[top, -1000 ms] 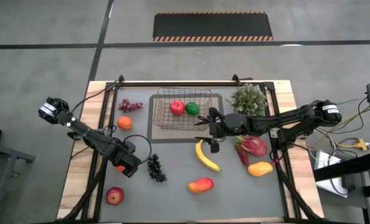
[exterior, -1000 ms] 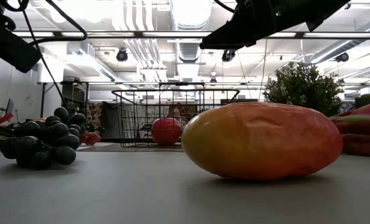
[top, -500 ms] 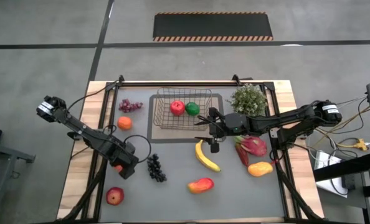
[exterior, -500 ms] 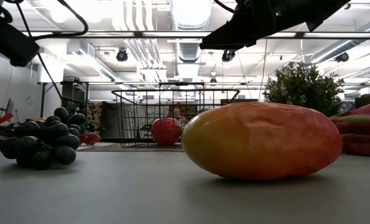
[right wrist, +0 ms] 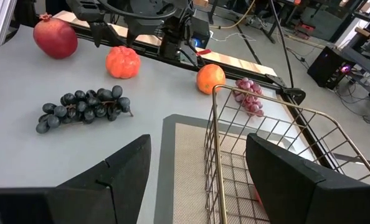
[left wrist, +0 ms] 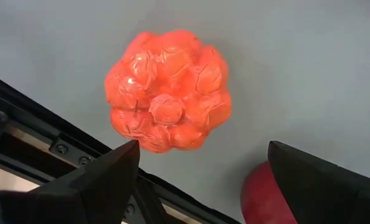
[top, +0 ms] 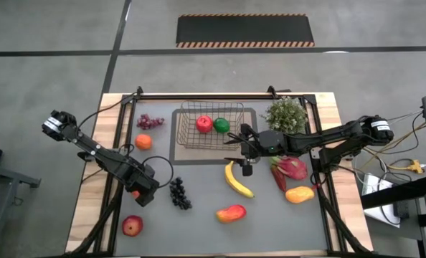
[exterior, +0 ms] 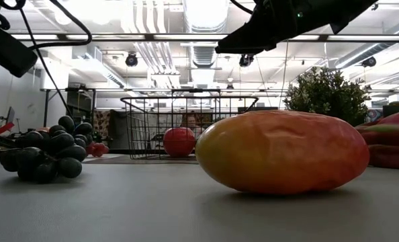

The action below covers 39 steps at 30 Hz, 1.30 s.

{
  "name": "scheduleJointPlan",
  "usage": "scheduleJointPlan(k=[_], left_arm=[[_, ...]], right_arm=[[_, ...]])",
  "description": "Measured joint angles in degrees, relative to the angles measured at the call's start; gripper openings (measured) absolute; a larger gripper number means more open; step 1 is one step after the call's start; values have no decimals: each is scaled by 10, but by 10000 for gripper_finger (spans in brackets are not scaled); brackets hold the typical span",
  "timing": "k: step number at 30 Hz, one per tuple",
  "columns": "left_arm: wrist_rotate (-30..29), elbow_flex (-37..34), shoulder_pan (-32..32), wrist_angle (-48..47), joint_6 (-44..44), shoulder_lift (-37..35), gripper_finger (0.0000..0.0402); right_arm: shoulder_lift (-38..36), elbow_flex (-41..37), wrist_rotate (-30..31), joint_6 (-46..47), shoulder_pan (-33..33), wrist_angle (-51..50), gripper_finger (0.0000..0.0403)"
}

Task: Build produce basket
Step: Put the pumpkin into the wire basket

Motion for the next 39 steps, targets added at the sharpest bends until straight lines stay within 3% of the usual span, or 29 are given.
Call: scheduleJointPlan(k=[4, 23, 32, 39], left_arm=[[0, 0, 0, 0, 28, 0, 336], [25, -4, 0, 26, 3, 0, 336], [58, 11, 0, 30, -33, 0, 336], [45, 6, 5, 20, -86, 0, 336]], right_arm=[[0, 0, 0, 0, 0, 0, 247], [0, 0, 0, 0, 0, 0, 247], [0, 0, 0, 0, 0, 0, 247], [0, 0, 0, -2, 0, 0, 247]])
